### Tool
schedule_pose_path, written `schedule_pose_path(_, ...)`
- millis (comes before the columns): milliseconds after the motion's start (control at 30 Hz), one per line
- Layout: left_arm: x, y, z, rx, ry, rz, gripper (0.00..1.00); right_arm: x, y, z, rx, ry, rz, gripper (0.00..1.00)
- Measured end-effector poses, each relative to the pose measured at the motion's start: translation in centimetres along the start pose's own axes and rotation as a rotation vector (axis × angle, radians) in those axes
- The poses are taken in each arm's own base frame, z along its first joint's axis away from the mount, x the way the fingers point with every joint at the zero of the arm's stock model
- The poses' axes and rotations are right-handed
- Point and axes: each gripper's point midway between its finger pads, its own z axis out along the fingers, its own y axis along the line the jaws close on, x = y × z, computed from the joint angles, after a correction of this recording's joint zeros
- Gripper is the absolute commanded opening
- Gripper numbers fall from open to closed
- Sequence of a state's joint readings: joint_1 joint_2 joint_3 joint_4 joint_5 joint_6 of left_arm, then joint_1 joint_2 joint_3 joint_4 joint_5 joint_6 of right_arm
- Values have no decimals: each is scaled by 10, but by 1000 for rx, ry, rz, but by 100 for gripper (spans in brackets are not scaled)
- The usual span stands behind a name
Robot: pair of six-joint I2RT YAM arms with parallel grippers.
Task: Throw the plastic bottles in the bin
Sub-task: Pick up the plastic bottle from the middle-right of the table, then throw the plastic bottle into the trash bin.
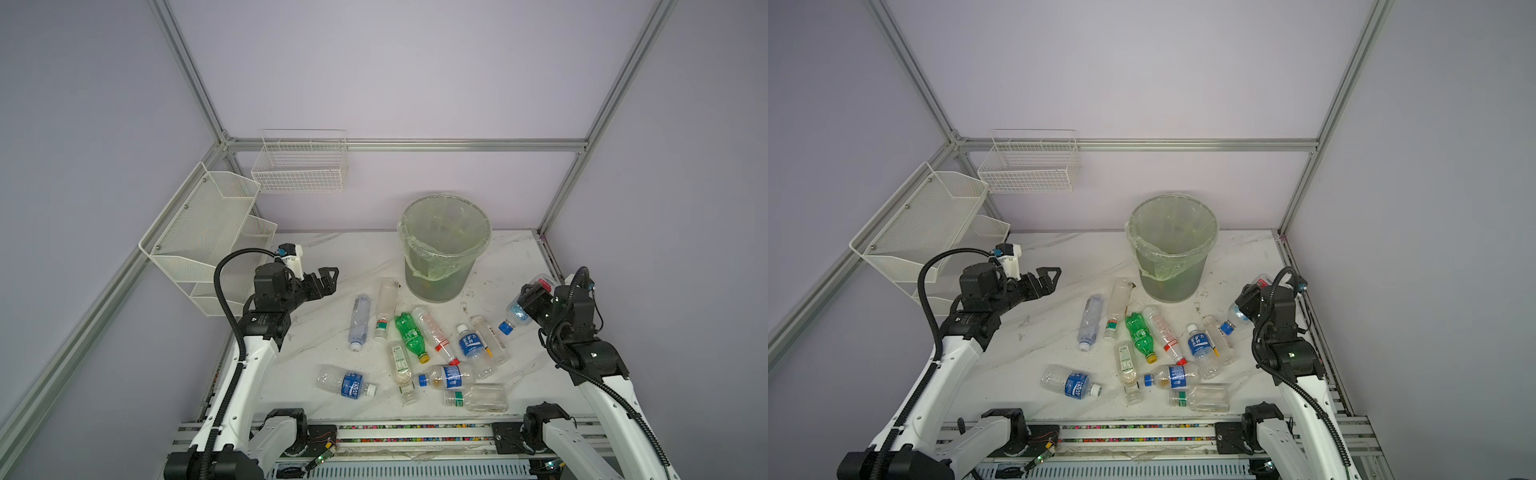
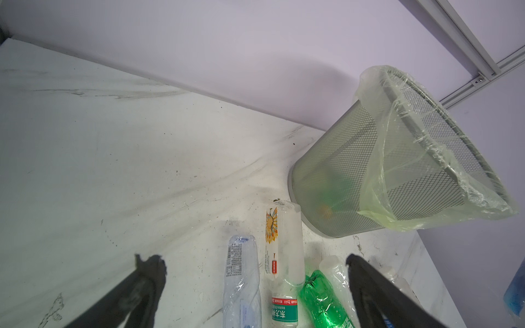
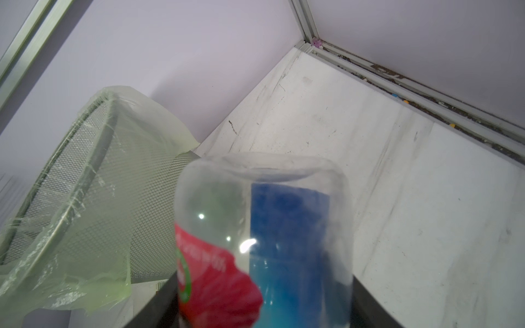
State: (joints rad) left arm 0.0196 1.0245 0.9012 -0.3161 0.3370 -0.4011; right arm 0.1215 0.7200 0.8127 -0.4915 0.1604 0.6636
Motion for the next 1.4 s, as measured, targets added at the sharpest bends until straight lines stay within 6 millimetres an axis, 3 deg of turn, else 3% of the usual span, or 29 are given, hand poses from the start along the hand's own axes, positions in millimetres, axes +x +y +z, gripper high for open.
schedule_pose_path(533, 0, -1, 0, 3, 2, 0, 100, -10, 38, -39, -253, -47, -107, 66)
schedule_pose_path(667, 2, -1, 2, 11, 12, -3, 100, -7, 51, -53, -364, -59, -124, 64)
schedule_pose_path(933, 2, -3, 3, 25, 13, -2, 100, 2, 58, -74, -484, -75, -143, 64)
schedule_pose_path(1400, 7, -3, 9, 35, 38, -13, 100, -4, 74, -67, -516, -49, -121, 61)
